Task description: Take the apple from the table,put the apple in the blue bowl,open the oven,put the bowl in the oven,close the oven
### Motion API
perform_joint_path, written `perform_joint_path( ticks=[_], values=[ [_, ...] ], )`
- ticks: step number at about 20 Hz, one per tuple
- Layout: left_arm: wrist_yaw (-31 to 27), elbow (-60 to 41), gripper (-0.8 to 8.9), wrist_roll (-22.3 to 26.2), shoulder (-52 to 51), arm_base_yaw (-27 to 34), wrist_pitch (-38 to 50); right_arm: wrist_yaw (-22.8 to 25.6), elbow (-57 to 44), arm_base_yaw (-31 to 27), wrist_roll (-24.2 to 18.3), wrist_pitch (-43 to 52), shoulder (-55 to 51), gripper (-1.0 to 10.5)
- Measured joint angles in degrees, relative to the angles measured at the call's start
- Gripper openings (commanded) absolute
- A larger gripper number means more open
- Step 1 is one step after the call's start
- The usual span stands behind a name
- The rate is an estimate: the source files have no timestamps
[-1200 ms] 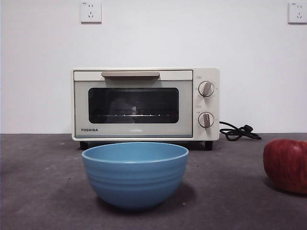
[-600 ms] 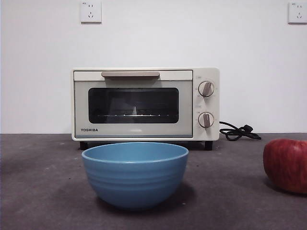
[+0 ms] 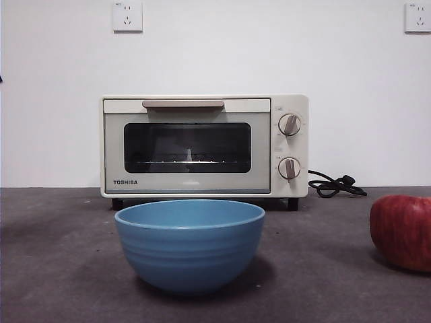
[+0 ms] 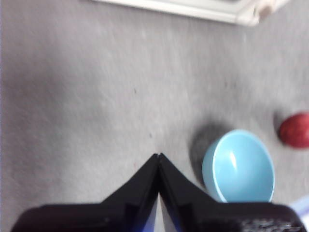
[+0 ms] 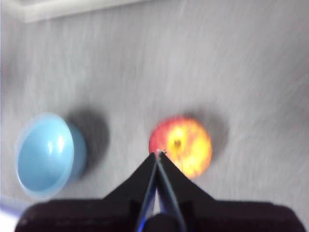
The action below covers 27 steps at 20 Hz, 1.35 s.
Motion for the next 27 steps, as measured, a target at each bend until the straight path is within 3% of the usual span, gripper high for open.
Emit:
perform_joint_path(
  ticks=[6,9,12,15,16,27],
  values=[
    [0.11,0.00,-0.04,1.99,2.10,-2.69,-0.59,5.88,0.81,6.21,-1.46,-0.85,9.62,0.2],
    [0.11,0.00,-0.04,2.01,2.45,-3.80,-0.59,9.86,3.69,9.79,-1.16,-1.40,13.66,2.3],
    [0.11,0.00,-0.04,2.01,2.47,-5.09,-0.50,11.85,8.74,12.70,-0.96,-3.67,18.08,3.6],
    [0.11,0.00,-0.04,2.01,2.47,-5.68,-0.50,15.52,12.87,14.16,-0.85,-6.71,22.60,6.4],
    [0.09,0.00,-0.04,2.01,2.49,-5.92,-0.50,16.22,13.66,14.38,-0.83,-7.89,24.00,6.8],
    [-0.11,0.00,-0.04,2.01,2.47,-6.54,-0.48,16.48,13.99,14.40,-0.61,-5.57,34.71,7.0]
  ],
)
